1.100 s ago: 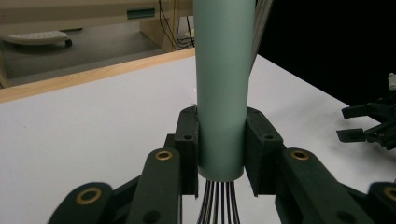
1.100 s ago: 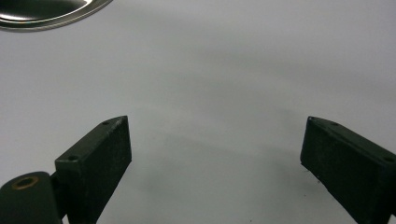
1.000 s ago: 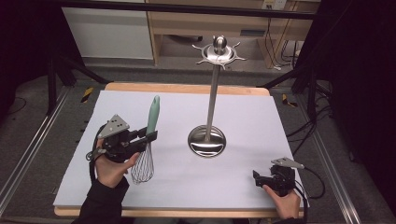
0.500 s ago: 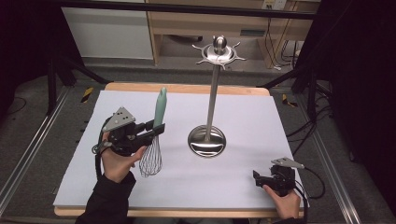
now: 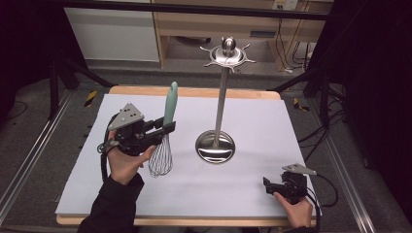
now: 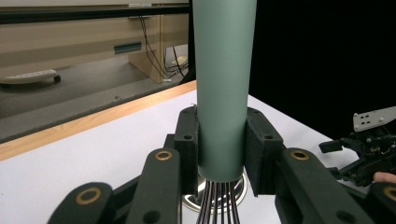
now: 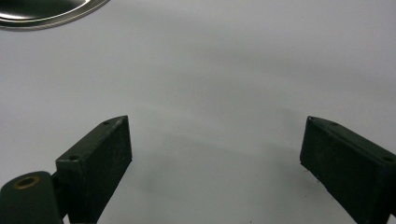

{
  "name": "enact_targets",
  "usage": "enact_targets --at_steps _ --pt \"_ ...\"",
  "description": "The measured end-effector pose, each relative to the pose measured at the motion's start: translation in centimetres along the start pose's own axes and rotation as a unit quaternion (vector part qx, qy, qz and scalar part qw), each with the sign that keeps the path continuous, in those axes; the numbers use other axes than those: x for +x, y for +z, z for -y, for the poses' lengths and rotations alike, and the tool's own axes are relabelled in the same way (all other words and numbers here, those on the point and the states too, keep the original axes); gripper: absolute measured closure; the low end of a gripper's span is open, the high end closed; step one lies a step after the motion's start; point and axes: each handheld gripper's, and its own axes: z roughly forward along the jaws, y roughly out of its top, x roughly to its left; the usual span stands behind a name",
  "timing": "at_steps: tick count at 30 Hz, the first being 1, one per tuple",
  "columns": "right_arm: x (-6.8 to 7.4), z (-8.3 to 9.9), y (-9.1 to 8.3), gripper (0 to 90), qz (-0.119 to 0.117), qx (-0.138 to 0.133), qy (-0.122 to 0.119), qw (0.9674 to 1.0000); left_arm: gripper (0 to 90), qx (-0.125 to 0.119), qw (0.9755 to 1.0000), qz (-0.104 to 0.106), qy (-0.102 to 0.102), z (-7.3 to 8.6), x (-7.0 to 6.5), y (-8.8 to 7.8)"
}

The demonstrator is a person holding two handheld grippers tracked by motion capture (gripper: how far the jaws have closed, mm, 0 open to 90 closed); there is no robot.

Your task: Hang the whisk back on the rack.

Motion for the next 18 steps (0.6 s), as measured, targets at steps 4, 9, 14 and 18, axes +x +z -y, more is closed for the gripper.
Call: enact_targets --at_steps 4,9,14,18 --pt "0.0 0.0 0.0 9.4 0.0 0.0 0.0 1.0 68.9 -0.01 0.9998 -0.002 0.016 -0.7 0.0 0.1" --pt "0.0 0.0 0.0 9.4 -0.001 0.0 0.0 1.0 68.9 -0.005 0.9999 0.002 0.015 -1.5 -0.6 0.5" --pt "0.0 0.0 0.0 9.4 -0.001 -0.001 0.0 1.0 68.9 -0.003 0.9998 0.004 0.018 -2.2 -0.9 0.9" --pt "-0.1 0.0 0.0 9.4 0.0 -0.001 -0.002 1.0 68.8 -0.003 0.9997 0.009 0.021 -2.6 -1.1 1.3"
